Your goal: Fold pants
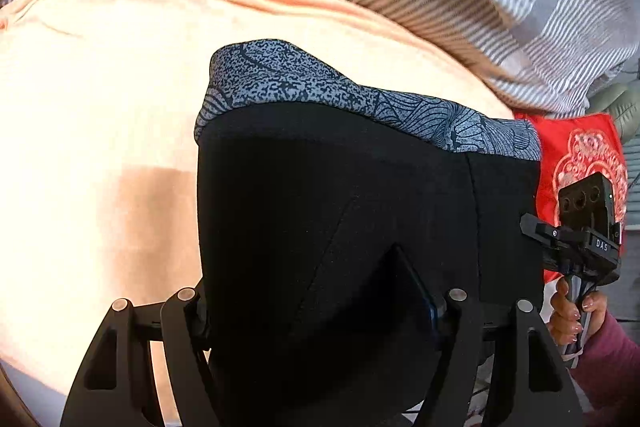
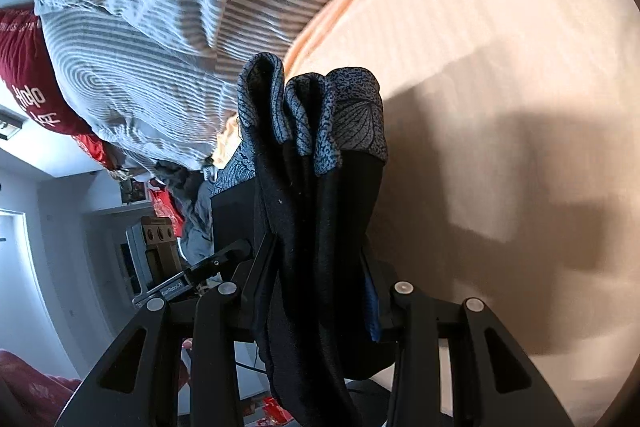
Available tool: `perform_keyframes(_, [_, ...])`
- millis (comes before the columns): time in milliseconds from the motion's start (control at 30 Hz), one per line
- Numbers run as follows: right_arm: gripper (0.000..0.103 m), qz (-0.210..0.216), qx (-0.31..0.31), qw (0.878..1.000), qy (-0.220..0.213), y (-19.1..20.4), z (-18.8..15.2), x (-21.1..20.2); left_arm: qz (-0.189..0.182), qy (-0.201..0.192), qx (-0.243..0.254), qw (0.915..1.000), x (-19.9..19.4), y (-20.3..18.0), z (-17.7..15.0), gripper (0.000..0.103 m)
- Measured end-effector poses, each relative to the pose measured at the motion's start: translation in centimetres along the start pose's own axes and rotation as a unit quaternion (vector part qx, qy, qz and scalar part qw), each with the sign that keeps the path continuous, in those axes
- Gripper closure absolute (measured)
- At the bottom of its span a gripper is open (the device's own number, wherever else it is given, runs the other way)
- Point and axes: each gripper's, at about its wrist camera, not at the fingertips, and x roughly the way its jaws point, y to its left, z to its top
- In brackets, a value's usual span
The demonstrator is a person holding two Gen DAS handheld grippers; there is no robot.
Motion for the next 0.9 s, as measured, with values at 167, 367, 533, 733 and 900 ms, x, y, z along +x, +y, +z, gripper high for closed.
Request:
perform_keyframes(167, [0.062, -0.025, 0.000, 1.000, -0.009, -2.0, -1.6, 0.9, -0.002, -0.004, 0.003, 1.0000, 2.7, 1.6, -0.8, 0.030])
perform_keyframes(367, [0.056, -0.061, 0.003, 0.998, -0.032, -2.3, -2.2, 0.6, 0.007, -0.021, 0.006, 0.9997, 2.2, 2.1, -1.5, 0.024])
perform_keyframes(533, [0.050, -0.125, -0.008, 0.991, -0.042, -1.3, -2.9, -0.2, 0.079, -0.035, 0.016, 0.9961, 1.3, 1.4, -1.7, 0.013])
perform_keyframes(733, [0.045, -0.227, -0.006, 0.973, -0.050, 0.4, -4.2, -0.7, 0.137, -0.041, -0.003, 0.9898, -1.2, 4.0, -3.3, 0.013])
perform_keyframes(900, [0.040, -0.308, -0.021, 0.950, -0.055, 2.4, -6.3, -1.4, 0.186, -0.032, 0.012, 0.9819, -1.9, 2.9, -4.4, 0.013])
